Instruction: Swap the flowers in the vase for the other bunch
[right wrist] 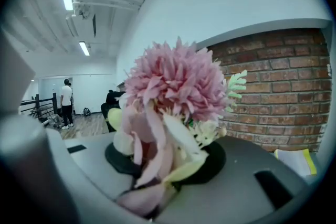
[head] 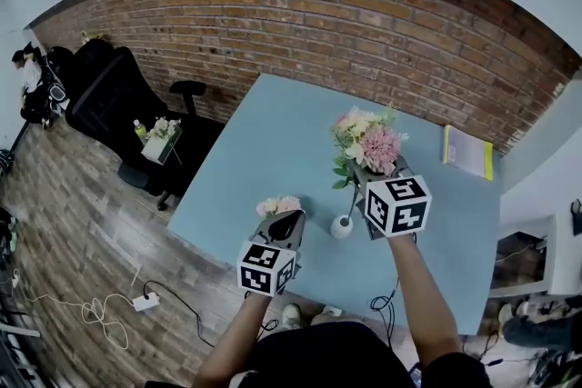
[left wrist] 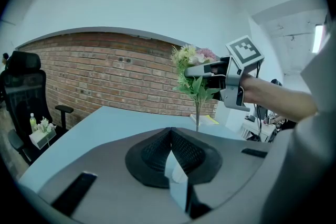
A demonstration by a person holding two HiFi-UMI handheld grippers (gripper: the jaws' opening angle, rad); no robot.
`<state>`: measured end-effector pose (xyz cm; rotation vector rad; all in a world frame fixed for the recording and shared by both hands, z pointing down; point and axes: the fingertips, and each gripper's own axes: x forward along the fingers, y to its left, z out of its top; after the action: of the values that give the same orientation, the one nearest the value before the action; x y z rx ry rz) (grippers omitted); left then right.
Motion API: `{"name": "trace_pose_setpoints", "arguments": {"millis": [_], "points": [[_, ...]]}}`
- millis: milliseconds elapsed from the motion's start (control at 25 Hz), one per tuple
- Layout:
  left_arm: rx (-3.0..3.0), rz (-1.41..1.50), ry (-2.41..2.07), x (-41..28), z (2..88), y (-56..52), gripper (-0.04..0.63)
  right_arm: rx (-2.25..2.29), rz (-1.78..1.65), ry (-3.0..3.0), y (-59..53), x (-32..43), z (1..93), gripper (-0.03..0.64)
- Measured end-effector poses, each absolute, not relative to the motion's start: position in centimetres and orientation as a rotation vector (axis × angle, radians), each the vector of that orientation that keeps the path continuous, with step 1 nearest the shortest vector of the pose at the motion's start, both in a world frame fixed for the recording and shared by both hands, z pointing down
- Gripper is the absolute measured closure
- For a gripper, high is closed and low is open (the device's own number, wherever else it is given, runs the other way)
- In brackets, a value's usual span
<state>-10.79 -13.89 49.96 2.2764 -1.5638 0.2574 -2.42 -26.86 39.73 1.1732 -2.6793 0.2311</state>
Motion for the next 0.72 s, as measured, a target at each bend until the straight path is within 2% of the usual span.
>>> {"name": "trace_pose_setpoints", "arguments": {"millis": [720], "points": [[2.262,0.242,-1.568,-11.5,49.8,-13.7,0.586,1.235,0.105,-2.733,-25.1,-2.9,43.0,0.451]]}}
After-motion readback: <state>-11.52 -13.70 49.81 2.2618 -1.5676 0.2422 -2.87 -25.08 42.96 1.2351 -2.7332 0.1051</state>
